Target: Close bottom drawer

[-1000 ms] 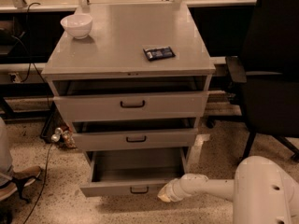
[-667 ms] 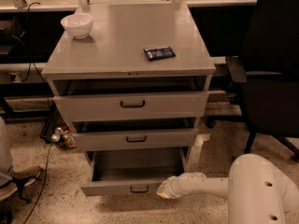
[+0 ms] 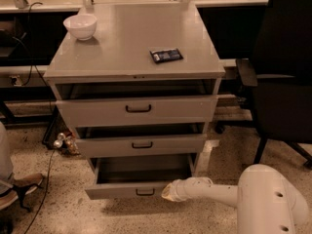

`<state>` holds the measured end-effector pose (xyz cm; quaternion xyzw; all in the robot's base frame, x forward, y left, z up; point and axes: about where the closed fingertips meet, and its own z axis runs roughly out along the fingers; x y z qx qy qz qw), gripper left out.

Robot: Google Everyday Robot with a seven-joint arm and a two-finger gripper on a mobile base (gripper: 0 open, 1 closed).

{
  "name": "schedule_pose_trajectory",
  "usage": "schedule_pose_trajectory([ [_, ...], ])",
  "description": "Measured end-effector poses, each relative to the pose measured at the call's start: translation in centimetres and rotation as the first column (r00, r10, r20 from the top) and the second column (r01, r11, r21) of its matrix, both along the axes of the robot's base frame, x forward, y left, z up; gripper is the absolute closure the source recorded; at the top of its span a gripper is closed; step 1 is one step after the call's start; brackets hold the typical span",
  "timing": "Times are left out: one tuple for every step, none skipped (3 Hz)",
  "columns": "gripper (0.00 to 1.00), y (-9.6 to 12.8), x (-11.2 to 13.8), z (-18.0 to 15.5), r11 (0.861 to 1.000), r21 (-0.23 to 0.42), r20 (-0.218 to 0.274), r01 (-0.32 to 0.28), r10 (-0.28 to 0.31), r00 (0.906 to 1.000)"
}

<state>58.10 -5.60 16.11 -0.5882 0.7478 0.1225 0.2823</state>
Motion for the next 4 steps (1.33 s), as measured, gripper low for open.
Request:
schedule_pose_trajectory([
  [1.00,0.1,0.5,0.0,1.000,0.002,0.017,-0.007,0.007,0.9998],
  [1.00,1.9,5.3,0.9,0.999,0.005,0.133,-0.050,0.049,0.9899],
  [1.00,1.9,5.4,0.8,0.999,0.003,0.135,-0.051,0.050,0.9896],
  [1.00,0.8,6.7,0.0,0.998,-0.044,0.158,-0.046,0.052,0.9861],
])
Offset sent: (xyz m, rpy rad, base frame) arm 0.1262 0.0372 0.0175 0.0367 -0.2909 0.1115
